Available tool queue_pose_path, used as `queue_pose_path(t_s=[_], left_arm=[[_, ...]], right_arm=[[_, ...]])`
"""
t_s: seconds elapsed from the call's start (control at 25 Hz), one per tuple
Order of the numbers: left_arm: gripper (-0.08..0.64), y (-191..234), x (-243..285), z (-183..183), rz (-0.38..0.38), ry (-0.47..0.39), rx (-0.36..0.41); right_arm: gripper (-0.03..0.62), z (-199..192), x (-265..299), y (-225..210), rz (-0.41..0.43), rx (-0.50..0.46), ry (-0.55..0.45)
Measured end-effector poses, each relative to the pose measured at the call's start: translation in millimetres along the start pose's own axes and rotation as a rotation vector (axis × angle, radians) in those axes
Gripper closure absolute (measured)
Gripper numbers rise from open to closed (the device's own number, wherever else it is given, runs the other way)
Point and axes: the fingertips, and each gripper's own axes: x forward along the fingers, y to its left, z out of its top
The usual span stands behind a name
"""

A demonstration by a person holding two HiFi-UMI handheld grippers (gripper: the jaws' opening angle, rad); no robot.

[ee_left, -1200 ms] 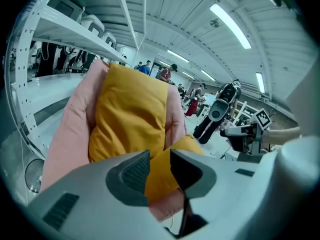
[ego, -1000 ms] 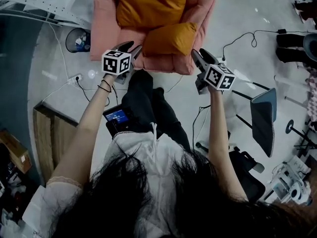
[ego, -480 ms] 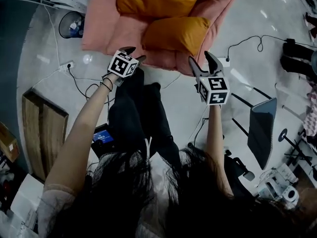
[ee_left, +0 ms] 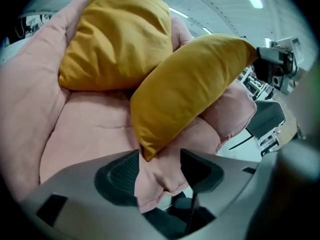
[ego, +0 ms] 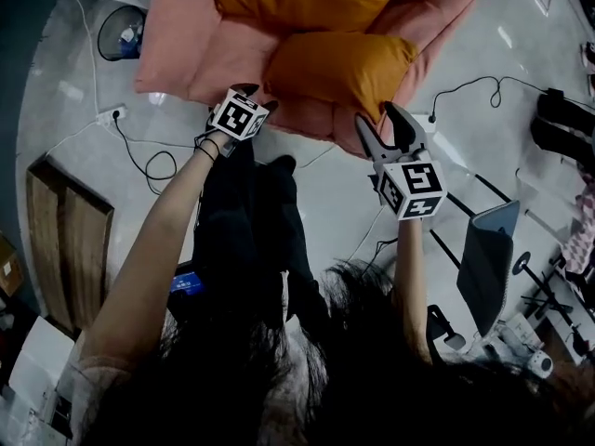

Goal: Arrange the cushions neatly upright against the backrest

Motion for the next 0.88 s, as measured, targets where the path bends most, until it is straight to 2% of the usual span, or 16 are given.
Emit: queue_pose_path(t_s=[0.12,0.2,0.32,0.6,0.68,0.76,0.88], left_arm=[[0.31,5.1,18.8,-5.8,0.011,-0.006,-0.034],[0.31,9.0,28.3,-6.4,0.023,-0.017,-0.061],[0.311,16.1,39.0,-4.8,0.045,-0.023,-0.084],[0.319,23.8,56.2,-1.0,0.102,-0.013,-0.059],[0.391,22.6,51.9,2.5,0.134,-0.007,-0.011],[0.426,20.8,47.5,4.7,0.152,0.018,0.043],[0.463,21.9,37.8,8.6,0.128,0.067,0.029]], right_arm=[[0.339,-2.7,5.6,-3.4,0.007,-0.077,0.025],[0.339,-0.5,8.1,-5.3,0.014,-0.094,0.029],[0.368,2.9,9.9,-9.7,0.0,-0.089,0.03],[0.402,-3.1,14.5,-11.2,-0.023,-0.081,0.061],[0.414,-2.3,15.4,-11.8,-0.039,-0.066,0.059],[0.432,0.0,15.6,-12.5,-0.05,-0.043,0.062],[0.462,6.6,15.1,-12.5,-0.056,-0.011,0.068]])
